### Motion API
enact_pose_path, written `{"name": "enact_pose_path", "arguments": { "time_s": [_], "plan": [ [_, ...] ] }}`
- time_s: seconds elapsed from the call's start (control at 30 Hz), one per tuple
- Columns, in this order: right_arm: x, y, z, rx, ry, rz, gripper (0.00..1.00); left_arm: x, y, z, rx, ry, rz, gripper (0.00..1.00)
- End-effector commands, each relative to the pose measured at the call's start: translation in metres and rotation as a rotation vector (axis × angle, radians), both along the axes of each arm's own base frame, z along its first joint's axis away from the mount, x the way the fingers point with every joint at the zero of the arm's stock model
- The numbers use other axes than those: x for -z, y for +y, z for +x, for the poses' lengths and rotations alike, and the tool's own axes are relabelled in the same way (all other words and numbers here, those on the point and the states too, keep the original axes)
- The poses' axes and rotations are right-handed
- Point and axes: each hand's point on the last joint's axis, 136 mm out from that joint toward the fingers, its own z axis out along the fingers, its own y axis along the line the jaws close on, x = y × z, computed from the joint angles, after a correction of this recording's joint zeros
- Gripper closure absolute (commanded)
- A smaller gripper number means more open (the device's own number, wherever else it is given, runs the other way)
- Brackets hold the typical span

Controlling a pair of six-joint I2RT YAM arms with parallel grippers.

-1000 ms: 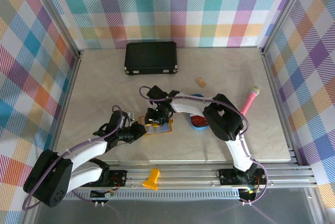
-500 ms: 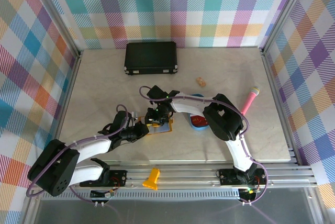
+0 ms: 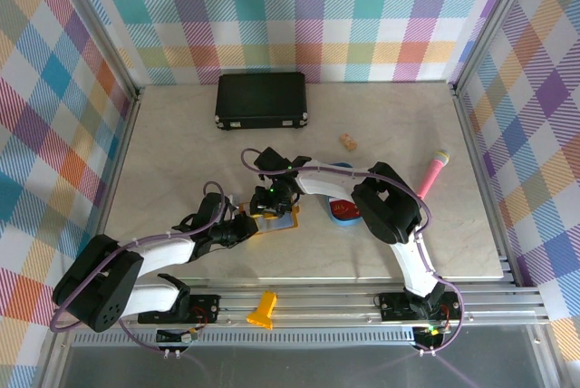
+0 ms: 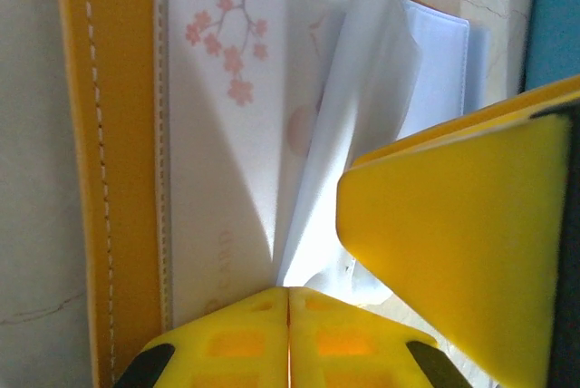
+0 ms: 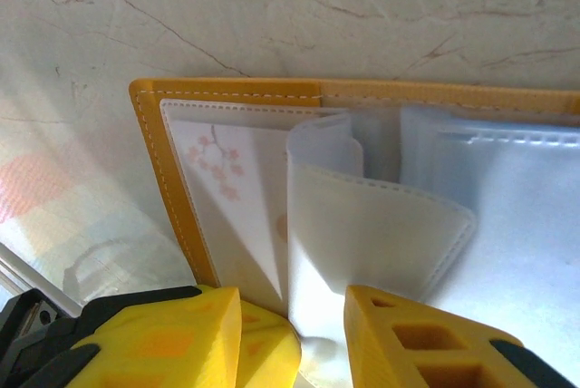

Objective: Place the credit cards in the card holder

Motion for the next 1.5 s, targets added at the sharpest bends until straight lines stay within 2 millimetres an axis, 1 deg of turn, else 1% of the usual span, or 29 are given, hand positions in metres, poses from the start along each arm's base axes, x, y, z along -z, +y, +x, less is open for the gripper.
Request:
{"name": "enact_pose_path", "arguments": {
  "time_s": [0.0, 0.1, 0.17, 0.23, 0.43, 0.6, 0.77, 1.0, 1.2, 1.3, 1.47],
  "plan": [
    [-0.026, -0.011, 0.01, 0.007, -0.064, 0.017, 0.63, 0.019, 0.01, -0.011, 0.01, 0.036, 0.078, 0.92],
    [-0.027, -0.022, 0.015, 0.017, -0.087, 0.007, 0.61, 0.02, 0.01, -0.012, 0.014, 0.037, 0.085, 0.92],
    [-0.022, -0.029, 0.015, 0.023, -0.077, 0.001, 0.61, 0.021, 0.011, -0.012, 0.017, 0.038, 0.091, 0.92],
    [-0.018, -0.031, 0.014, 0.019, -0.074, -0.001, 0.61, 0.021, 0.012, -0.012, 0.019, 0.036, 0.097, 0.92],
    [-0.016, -0.025, 0.015, -0.003, -0.077, 0.023, 0.6, 0.019, 0.012, -0.011, 0.021, 0.032, 0.105, 0.92],
    [-0.015, -0.02, 0.014, -0.032, -0.079, 0.041, 0.61, 0.021, 0.012, -0.012, 0.027, 0.038, 0.113, 0.92],
    [-0.013, -0.02, 0.018, -0.033, -0.091, 0.023, 0.61, 0.021, 0.011, -0.011, 0.031, 0.039, 0.109, 0.92],
    [-0.012, -0.013, 0.027, -0.033, -0.096, 0.024, 0.61, 0.021, 0.011, -0.011, 0.033, 0.039, 0.111, 0.92],
    [-0.006, -0.013, 0.028, -0.022, -0.081, 0.015, 0.61, 0.02, 0.012, -0.012, 0.034, 0.037, 0.114, 0.92],
    [-0.009, -0.009, 0.027, -0.034, -0.08, 0.04, 0.62, 0.02, 0.012, -0.012, 0.033, 0.038, 0.115, 0.92],
    [-0.018, -0.001, 0.021, -0.073, -0.084, 0.097, 0.64, 0.015, 0.011, -0.01, 0.035, 0.022, 0.113, 0.92]
  ]
}}
